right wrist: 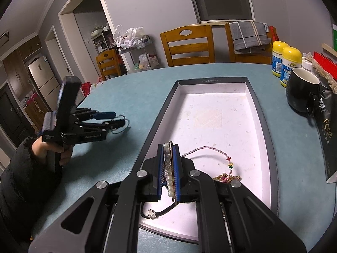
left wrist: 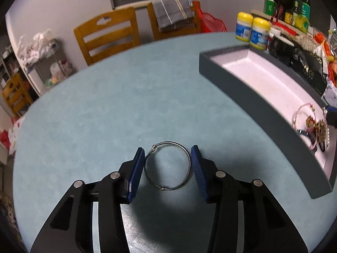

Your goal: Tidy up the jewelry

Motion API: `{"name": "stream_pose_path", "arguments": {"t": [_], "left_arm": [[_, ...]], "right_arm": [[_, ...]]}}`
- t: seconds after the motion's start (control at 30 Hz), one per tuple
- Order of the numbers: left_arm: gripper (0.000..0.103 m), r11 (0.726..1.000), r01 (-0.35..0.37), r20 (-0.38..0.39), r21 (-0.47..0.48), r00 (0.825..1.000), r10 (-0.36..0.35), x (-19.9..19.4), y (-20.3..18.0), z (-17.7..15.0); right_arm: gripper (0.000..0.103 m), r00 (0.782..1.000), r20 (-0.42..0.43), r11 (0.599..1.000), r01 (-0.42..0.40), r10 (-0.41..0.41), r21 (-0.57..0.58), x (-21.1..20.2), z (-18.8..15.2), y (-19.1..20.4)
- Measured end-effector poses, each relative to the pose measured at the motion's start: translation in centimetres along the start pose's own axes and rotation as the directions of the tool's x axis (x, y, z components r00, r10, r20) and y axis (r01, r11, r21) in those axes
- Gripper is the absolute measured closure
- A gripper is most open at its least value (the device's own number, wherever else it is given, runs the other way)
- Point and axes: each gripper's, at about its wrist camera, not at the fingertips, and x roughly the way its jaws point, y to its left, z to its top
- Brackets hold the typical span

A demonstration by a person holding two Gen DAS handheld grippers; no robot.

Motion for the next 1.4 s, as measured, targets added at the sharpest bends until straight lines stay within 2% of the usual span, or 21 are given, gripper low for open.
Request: {"name": "stream_pose_path", "arguments": {"t": [0.1, 0.17, 0.27, 0.33, 0.4, 0.47, 0.67, 0.87, 0.97, 1.03, 1.1, 1.17, 1.23, 1.33, 1.4], "left_arm": [[0.056, 1.0, 0.026, 0.082, 0.005, 0.996, -0.027, -2.1, -0.9, 0.8], [0.056, 0.996, 0.082, 0.163, 0.021, 0.983, -0.085, -4.1, -2.3, 1.6], [0.056, 0.986, 0.152, 0.234, 0.064, 0.959, -0.162, -6.1, -5.2, 2.3], [0.055, 0.972, 0.216, 0.254, 0.094, 0.939, -0.233, -7.0, -7.2, 2.3], [0.055, 0.96, 0.252, 0.258, 0.124, 0.926, -0.276, -7.3, -8.7, 2.3], [0.055, 0.938, 0.315, 0.251, 0.143, 0.906, -0.342, -7.4, -10.3, 2.2], [0.055, 0.909, 0.384, 0.21, 0.163, 0.887, -0.412, -5.9, -12.5, 1.6], [0.055, 0.906, 0.389, 0.181, 0.168, 0.891, -0.416, -4.9, -13.0, 1.3], [0.047, 0.906, 0.391, 0.184, 0.159, 0.89, -0.417, -4.8, -13.0, 1.3], [0.045, 0.907, 0.391, 0.186, 0.157, 0.89, -0.415, -4.8, -13.0, 1.2], [0.039, 0.91, 0.384, 0.188, 0.155, 0.893, -0.409, -4.9, -13.1, 0.9], [0.037, 0.914, 0.378, 0.201, 0.147, 0.893, -0.402, -5.2, -13.0, 0.5], [0.028, 0.922, 0.358, 0.218, 0.147, 0.898, -0.383, -5.8, -13.0, 0.2], [0.018, 0.93, 0.343, 0.277, 0.133, 0.888, -0.368, -7.1, -12.4, -0.7], [0.012, 0.934, 0.338, 0.33, 0.115, 0.874, -0.357, -7.9, -11.8, -1.6]], "right_arm": [[0.094, 1.0, -0.003, 1.0, 0.017, -0.017, 0.015, 0.1, 0.0, -0.4], [0.094, 0.999, -0.011, 0.999, 0.037, -0.037, 0.037, 0.2, 0.0, -0.9], [0.094, 0.998, -0.024, 0.995, 0.062, -0.061, 0.074, 0.3, -0.2, -1.8], [0.094, 0.996, -0.028, 0.992, 0.084, -0.082, 0.094, 0.2, -0.3, -2.4], [0.094, 0.995, -0.026, 0.989, 0.094, -0.091, 0.118, 0.0, -0.4, -2.9], [0.094, 0.993, -0.027, 0.984, 0.116, -0.113, 0.136, -0.2, -0.5, -3.5], [0.094, 0.986, -0.044, 0.969, 0.167, -0.161, 0.181, -0.7, -1.2, -5.0], [0.094, 0.985, -0.027, 0.965, 0.171, -0.17, 0.2, -1.4, -1.7, -5.3], [0.092, 0.981, -0.001, 0.958, 0.191, -0.196, 0.212, -2.0, -1.9, -5.5], [0.084, 0.974, 0.016, 0.95, 0.216, -0.225, 0.225, -2.5, -2.1, -5.6], [0.081, 0.962, 0.037, 0.939, 0.255, -0.27, 0.232, -3.1, -2.3, -5.5], [0.072, 0.952, 0.047, 0.93, 0.282, -0.301, 0.235, -3.5, -2.5, -5.5], [0.06, 0.934, 0.068, 0.919, 0.328, -0.35, 0.218, -4.0, -2.8, -4.9], [0.06, 0.91, 0.106, 0.907, 0.379, -0.402, 0.184, -4.7, -3.3, -3.7], [0.058, 0.897, 0.119, 0.9, 0.405, -0.425, 0.161, -4.8, -3.7, -2.8]]}}
